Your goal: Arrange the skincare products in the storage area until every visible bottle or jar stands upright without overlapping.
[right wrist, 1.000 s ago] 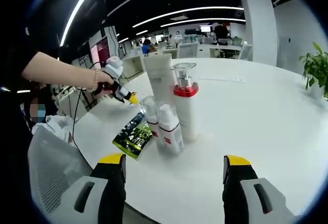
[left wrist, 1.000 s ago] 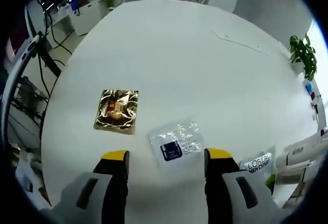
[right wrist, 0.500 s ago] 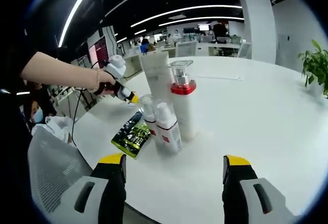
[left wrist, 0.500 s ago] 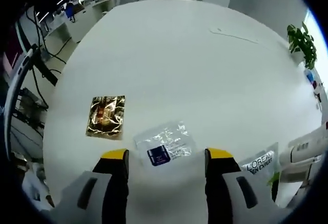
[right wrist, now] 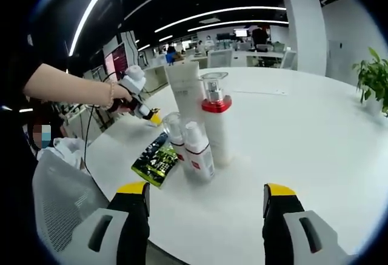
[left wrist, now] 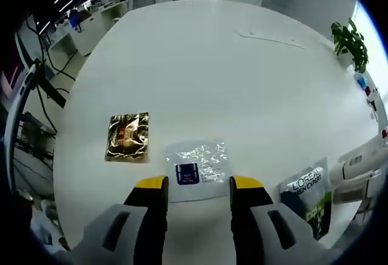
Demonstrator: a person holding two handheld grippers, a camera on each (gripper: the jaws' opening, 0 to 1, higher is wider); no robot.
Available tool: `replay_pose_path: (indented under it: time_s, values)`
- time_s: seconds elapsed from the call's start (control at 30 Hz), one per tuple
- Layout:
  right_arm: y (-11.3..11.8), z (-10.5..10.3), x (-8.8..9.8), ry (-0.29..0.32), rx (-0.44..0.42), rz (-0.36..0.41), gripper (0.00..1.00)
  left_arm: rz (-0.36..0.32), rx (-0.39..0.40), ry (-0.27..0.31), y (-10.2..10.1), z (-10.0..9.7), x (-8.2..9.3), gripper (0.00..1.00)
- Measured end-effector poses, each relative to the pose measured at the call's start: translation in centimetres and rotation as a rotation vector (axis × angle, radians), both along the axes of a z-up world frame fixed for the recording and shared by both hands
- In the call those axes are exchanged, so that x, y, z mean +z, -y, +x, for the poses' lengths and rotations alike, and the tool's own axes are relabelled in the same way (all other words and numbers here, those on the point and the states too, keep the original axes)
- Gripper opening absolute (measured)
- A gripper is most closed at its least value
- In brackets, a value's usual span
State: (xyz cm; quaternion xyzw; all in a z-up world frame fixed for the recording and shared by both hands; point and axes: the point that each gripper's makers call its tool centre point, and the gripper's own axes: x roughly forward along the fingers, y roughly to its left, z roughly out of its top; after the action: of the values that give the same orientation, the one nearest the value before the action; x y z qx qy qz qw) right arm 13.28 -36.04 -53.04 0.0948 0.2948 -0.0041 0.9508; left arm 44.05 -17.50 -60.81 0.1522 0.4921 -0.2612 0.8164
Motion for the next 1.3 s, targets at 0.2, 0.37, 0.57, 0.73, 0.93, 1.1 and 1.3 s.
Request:
replay_pose_path:
  time_s: [0.2, 0.37, 0.57, 0.73, 0.93, 1.1, 1.3]
  values:
    - [-0.1, 0.1, 0.1, 0.0, 0.012, -0.007, 0.81, -0.022, 0.016, 0.009, -0.2, -0.3, 0.3, 0.37]
    - [-0.3, 0.1, 0.1, 0.0, 0.021, -0.015, 0.81, -0.048, 0.04, 0.0, -1.0, -1.2, 0.5, 0.37]
    - [-0.3, 0.1, 0.3, 0.01, 0.026, -0.019, 0.81, -0.074, 0.06, -0.006, -1.7, -2.2, 0.7, 0.37]
    - [-0.3, 0.2, 0.4, 0.017, 0.033, -0.027, 0.81, -0.07, 0.06, -0.012, -3.2, -4.2, 0.9, 0.37]
    - [-0.4, 0.2, 0.6, 0.028, 0.039, -0.034, 0.8, -0.09, 0.065, -0.018, -3.5, -6.9, 1.4, 0.36]
    - [-0.7, 0.2, 0.8, 0.03, 0.059, -0.056, 0.8, -0.097, 0.057, -0.035, -3.7, -9.3, 1.3, 0.36]
    - [-0.7, 0.3, 0.8, 0.036, 0.066, -0.057, 0.79, -0.108, 0.053, -0.048, -4.2, -10.9, 1.3, 0.36]
